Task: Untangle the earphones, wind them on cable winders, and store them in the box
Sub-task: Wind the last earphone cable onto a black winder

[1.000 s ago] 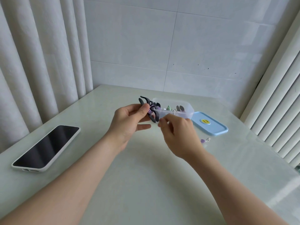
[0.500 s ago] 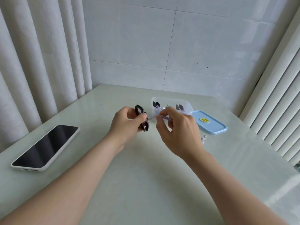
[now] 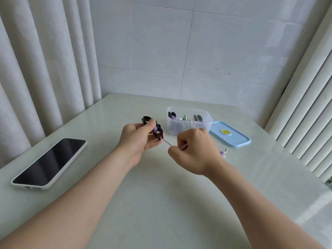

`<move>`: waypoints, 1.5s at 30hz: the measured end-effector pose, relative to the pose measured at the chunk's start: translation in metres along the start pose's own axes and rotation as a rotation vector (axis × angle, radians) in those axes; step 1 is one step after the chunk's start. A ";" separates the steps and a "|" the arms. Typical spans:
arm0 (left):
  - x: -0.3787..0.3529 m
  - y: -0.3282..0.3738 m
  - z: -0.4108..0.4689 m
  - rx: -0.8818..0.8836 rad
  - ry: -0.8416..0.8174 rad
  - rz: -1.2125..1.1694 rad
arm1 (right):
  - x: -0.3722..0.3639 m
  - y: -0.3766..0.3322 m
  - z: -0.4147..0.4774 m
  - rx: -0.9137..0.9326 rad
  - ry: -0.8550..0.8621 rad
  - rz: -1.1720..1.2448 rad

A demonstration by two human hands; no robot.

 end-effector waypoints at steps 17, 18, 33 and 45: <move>-0.044 0.017 -0.024 -0.317 -0.575 0.507 | 0.036 0.019 0.004 -0.101 0.437 -0.150; -0.045 0.017 -0.025 -0.318 -0.574 0.498 | 0.033 0.024 0.006 -0.147 0.404 -0.172; -0.025 0.008 -0.008 -0.147 -0.175 -0.007 | -0.028 0.025 0.006 -0.122 -0.192 -0.164; -0.030 0.014 -0.004 -0.311 -0.346 0.466 | 0.016 0.016 0.010 -0.084 0.127 0.252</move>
Point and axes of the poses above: each hand's wrist, its own z-axis towards the middle knuckle, its own x-axis out of the back of the hand, y = z × x, the point moved 8 cm from there along z, towards the middle knuckle, and after that the axes turned 13 degrees about -x, right-handed, at the moved point
